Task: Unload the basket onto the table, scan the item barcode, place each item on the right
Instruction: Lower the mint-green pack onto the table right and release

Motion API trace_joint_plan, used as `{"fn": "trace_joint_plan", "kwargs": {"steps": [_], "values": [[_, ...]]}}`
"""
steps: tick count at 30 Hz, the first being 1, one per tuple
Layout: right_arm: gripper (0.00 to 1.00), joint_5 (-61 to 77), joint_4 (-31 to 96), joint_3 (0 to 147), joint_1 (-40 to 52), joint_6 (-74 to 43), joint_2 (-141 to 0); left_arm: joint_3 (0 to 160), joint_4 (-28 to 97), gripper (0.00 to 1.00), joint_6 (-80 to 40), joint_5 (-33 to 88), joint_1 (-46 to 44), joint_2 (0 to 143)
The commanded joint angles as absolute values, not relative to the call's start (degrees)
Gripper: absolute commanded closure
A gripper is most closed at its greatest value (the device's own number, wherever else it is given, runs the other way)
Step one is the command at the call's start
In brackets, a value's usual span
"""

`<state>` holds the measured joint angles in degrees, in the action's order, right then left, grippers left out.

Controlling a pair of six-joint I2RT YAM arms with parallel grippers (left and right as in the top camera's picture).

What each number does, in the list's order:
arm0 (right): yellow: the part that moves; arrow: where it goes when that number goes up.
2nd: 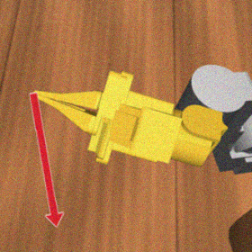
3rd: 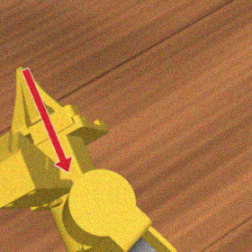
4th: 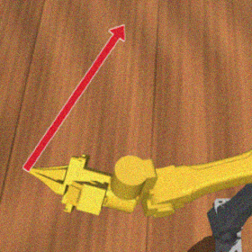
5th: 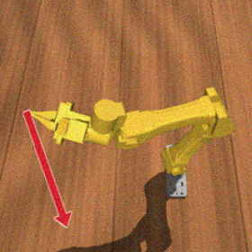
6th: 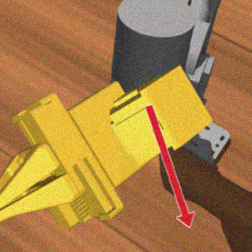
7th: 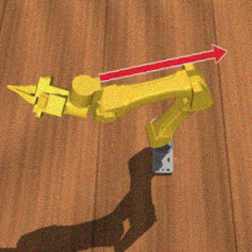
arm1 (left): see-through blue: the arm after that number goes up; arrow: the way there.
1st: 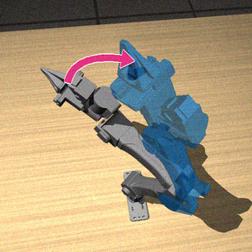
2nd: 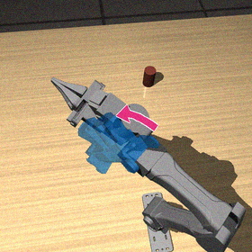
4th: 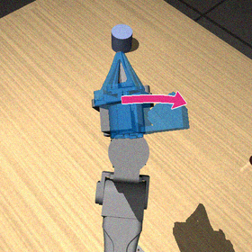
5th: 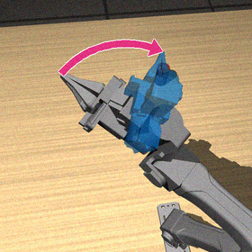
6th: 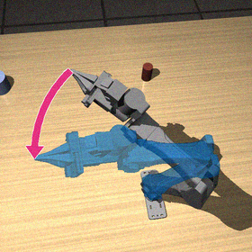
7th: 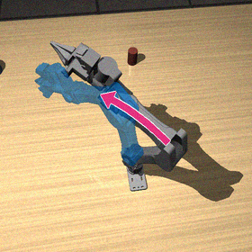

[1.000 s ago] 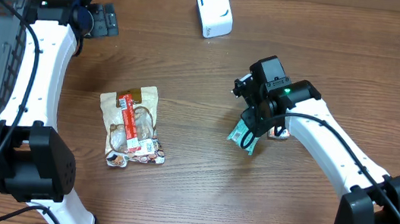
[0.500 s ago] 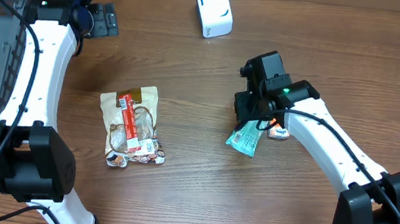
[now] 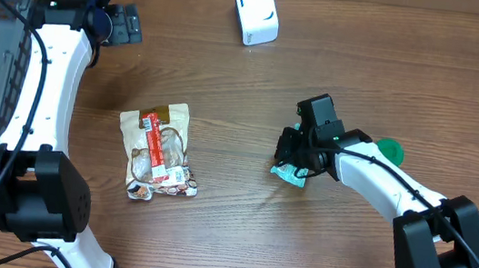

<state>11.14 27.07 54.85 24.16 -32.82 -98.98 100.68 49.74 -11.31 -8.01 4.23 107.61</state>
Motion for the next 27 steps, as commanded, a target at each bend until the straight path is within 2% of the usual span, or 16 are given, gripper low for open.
{"fn": "trace_joint_plan", "kwargs": {"steps": [1, 7, 13, 17, 24, 27], "values": [[0.96, 5.4, 28.3, 54.7, 24.3, -34.5, -99.1, 101.8, 49.7, 0.00, -9.8, -8.3, 4.4, 107.2], [0.96, 1.0, 32.7, 56.0, 23.0, -34.2, -99.1, 101.8, 49.7, 0.00, -9.8, -8.3, 4.4, 107.2], [0.96, -9.6, 44.0, 60.6, 22.0, -34.1, -99.1, 101.8, 49.7, 0.00, -9.8, -8.3, 4.4, 107.2], [0.96, -9.8, 45.6, 62.6, 22.0, -34.0, -99.1, 101.8, 49.7, 0.00, -9.8, -8.3, 4.4, 107.2], [0.89, 1.8, 52.8, 76.4, 24.2, -26.0, -98.9, 101.8, 49.7, 0.00, -9.8, -8.3, 4.4, 107.2], [0.81, 11.8, 52.7, 82.1, 25.6, -23.8, -98.9, 101.8, 49.7, 0.00, -9.8, -8.3, 4.4, 107.2]]}}
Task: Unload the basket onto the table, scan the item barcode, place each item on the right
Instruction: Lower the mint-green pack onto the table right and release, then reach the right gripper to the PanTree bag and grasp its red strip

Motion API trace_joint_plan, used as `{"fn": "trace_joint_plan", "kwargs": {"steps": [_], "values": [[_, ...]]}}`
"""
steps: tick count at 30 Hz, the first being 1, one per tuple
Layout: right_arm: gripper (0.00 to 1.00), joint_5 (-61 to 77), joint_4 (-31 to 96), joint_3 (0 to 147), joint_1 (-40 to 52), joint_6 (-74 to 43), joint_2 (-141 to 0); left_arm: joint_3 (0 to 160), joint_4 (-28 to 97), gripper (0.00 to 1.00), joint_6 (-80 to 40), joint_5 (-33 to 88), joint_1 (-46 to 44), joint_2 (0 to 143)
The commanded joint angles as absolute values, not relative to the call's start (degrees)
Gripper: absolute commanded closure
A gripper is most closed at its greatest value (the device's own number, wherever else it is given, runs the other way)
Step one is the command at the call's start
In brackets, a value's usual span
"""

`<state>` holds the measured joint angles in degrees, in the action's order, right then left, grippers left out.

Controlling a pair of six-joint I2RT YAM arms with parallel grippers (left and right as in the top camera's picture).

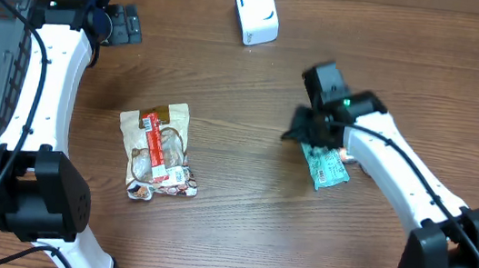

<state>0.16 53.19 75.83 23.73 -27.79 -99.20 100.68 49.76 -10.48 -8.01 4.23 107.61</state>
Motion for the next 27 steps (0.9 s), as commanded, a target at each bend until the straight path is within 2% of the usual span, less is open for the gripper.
{"fn": "trace_joint_plan", "kwargs": {"steps": [1, 4, 8, 20, 27], "values": [[0.78, 15.2, 51.5, 83.0, 26.2, -23.7, -98.9, 101.8, 49.7, 0.00, -9.8, -8.3, 4.4, 107.2], [0.70, 22.6, 45.5, 82.6, 28.7, -23.7, -99.2, 101.8, 49.7, 0.00, -9.8, -8.3, 4.4, 107.2], [0.63, 23.0, 39.0, 81.4, 34.5, -23.7, -101.2, 101.7, 49.7, 0.00, -9.8, -8.3, 4.4, 107.2], [0.63, 16.1, 29.9, 81.4, 50.2, -23.7, -111.7, 101.8, 49.7, 0.00, -9.8, -8.3, 4.4, 107.2], [0.63, 15.2, 26.5, 81.4, 54.0, -23.7, -114.9, 101.8, 49.7, 0.00, -9.8, -8.3, 4.4, 107.2]]}}
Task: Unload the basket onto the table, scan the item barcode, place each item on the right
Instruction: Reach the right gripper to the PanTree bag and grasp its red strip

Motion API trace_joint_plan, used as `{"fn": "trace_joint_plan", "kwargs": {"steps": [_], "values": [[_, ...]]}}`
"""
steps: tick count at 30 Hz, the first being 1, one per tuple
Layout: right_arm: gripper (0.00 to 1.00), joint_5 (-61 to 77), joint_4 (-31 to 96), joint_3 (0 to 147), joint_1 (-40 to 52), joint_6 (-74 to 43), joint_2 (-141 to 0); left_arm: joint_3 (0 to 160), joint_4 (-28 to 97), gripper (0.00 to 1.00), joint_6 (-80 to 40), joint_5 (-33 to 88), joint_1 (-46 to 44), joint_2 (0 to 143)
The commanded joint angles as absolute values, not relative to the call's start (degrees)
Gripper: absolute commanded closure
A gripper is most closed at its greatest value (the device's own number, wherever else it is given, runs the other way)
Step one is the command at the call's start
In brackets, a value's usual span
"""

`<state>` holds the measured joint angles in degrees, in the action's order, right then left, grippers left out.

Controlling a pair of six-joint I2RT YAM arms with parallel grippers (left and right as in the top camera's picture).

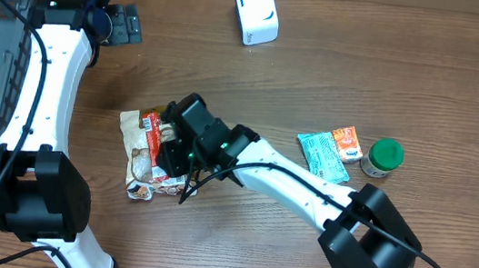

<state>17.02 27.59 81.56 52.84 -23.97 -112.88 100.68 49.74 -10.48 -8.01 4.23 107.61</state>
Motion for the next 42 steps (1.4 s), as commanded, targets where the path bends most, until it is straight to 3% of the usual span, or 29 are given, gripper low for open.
{"fn": "trace_joint_plan", "kwargs": {"steps": [1, 36, 37, 42], "values": [[0.63, 14.3, 26.3, 81.4, 54.1, -23.7, -115.3, 101.8, 49.7, 0.00, -9.8, -8.3, 4.4, 107.2], [0.63, 11.6, 22.0, 81.4, 55.7, -23.7, -122.2, 101.8, 49.7, 0.00, -9.8, -8.3, 4.4, 107.2], [0.65, 11.6, 22.0, 81.4, 55.7, -23.7, -122.4, 101.8, 49.7, 0.00, -9.8, -8.3, 4.4, 107.2], [0.90, 11.7, 22.2, 81.5, 55.7, -23.7, -122.3, 101.7, 49.7, 0.00, -9.8, -8.3, 4.4, 107.2]]}}
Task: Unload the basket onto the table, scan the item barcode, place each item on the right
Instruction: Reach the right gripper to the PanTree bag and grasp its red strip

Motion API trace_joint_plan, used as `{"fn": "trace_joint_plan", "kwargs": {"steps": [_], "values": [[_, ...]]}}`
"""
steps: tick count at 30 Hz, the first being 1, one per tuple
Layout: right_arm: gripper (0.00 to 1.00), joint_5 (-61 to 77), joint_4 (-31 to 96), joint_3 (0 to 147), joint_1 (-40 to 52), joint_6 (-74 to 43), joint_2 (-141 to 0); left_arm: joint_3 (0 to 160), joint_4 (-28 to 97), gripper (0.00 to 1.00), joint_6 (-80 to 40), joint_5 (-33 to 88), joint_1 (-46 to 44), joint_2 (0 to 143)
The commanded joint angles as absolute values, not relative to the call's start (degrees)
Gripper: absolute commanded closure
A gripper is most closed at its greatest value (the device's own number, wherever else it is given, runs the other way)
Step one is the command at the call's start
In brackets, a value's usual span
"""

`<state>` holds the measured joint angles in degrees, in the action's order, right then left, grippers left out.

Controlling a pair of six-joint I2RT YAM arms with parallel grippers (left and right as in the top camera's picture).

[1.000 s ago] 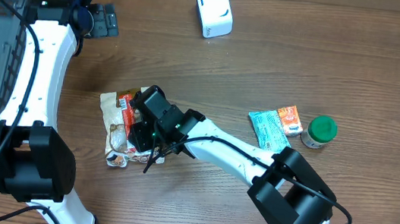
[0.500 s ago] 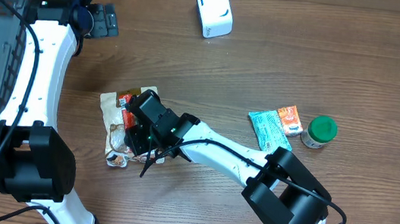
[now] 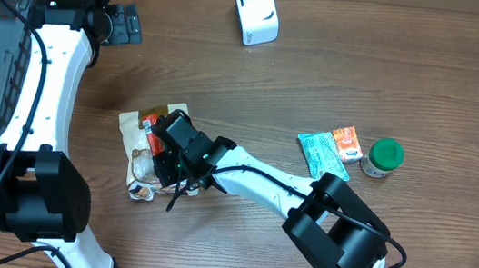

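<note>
A snack bag [image 3: 139, 151] with a red-and-white label lies flat left of the table's middle. My right gripper [image 3: 163, 146] is low over its right half, with the wrist covering the fingers, so the overhead view does not show how the jaws stand. A white barcode scanner [image 3: 256, 12] stands at the far edge, well away from the bag. My left gripper [image 3: 127, 24] rests at the far left next to the basket, its fingers apart and holding nothing.
A grey mesh basket fills the left edge. A green packet [image 3: 321, 155], a small orange packet [image 3: 346, 143] and a green-lidded jar [image 3: 386, 157] lie together at the right. The right arm stretches across the table's middle.
My right gripper has shifted a little left and toward the bag's middle, sitting closer onto it. The bag, the scanner and the left arm have not moved.
My right gripper was at the green packet beside the jar, then higher with the packet lying below it. After that the packet lay next to the orange one, and the gripper was across the table over the snack bag, where it still is.
</note>
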<state>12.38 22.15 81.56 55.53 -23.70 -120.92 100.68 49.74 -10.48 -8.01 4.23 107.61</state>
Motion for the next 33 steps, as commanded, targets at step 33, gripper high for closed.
{"fn": "trace_joint_plan", "kwargs": {"steps": [33], "values": [[0.96, 9.9, 61.9, 81.3, 44.5, 28.4, -102.0, 101.8, 49.7, 0.00, -9.8, -8.3, 4.4, 107.2]]}}
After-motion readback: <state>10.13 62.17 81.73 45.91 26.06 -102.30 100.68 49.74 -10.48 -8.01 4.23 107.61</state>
